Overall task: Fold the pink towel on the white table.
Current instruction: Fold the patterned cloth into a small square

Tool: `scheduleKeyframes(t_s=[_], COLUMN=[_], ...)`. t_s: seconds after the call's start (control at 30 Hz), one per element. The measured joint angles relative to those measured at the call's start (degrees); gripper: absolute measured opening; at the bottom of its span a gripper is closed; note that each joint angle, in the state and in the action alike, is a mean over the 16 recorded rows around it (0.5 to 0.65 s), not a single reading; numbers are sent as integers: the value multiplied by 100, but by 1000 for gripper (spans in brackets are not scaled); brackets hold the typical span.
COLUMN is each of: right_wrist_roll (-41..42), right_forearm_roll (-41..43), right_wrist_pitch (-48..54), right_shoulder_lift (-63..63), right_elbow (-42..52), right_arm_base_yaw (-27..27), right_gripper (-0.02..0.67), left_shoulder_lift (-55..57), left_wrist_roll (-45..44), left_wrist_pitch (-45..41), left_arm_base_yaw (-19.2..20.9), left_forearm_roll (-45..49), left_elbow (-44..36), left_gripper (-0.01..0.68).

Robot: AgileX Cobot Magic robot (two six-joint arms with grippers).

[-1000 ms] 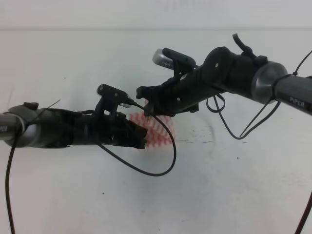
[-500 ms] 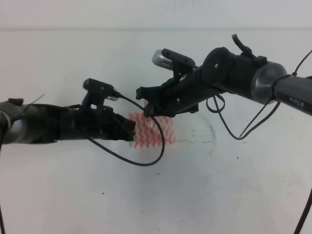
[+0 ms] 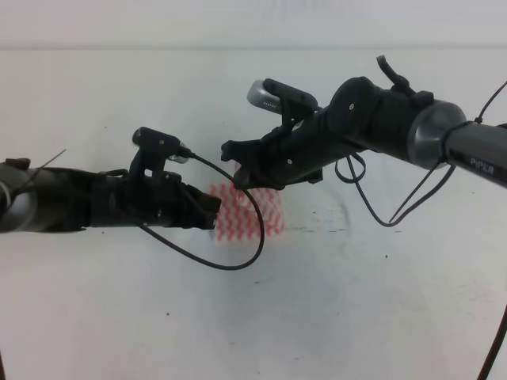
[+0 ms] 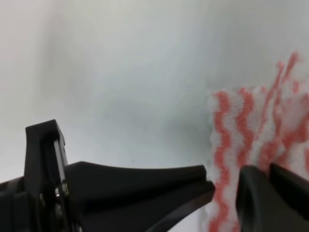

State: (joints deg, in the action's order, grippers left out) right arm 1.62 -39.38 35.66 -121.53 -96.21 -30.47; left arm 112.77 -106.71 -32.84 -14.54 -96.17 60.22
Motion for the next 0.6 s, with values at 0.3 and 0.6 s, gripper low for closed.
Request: scheduleKeyframes(t_s=[0.3, 0.6], right_wrist_roll=[4, 11], right_forearm_roll=[-1, 6], right_wrist_pitch=[-22, -19], right_shoulder_lift=[-1, -25], right_elbow=[0, 1], right_arm_base_yaw=[0, -19], right_gripper=[-16, -16], left_shoulder_lift=[10, 11], left_wrist_roll=[-16, -20], left_wrist_pitch=[45, 264], left_arm_base_yaw=[0, 0], left_forearm_roll=[-55, -65], left_elbow=[3, 2], left_gripper=[-3, -3])
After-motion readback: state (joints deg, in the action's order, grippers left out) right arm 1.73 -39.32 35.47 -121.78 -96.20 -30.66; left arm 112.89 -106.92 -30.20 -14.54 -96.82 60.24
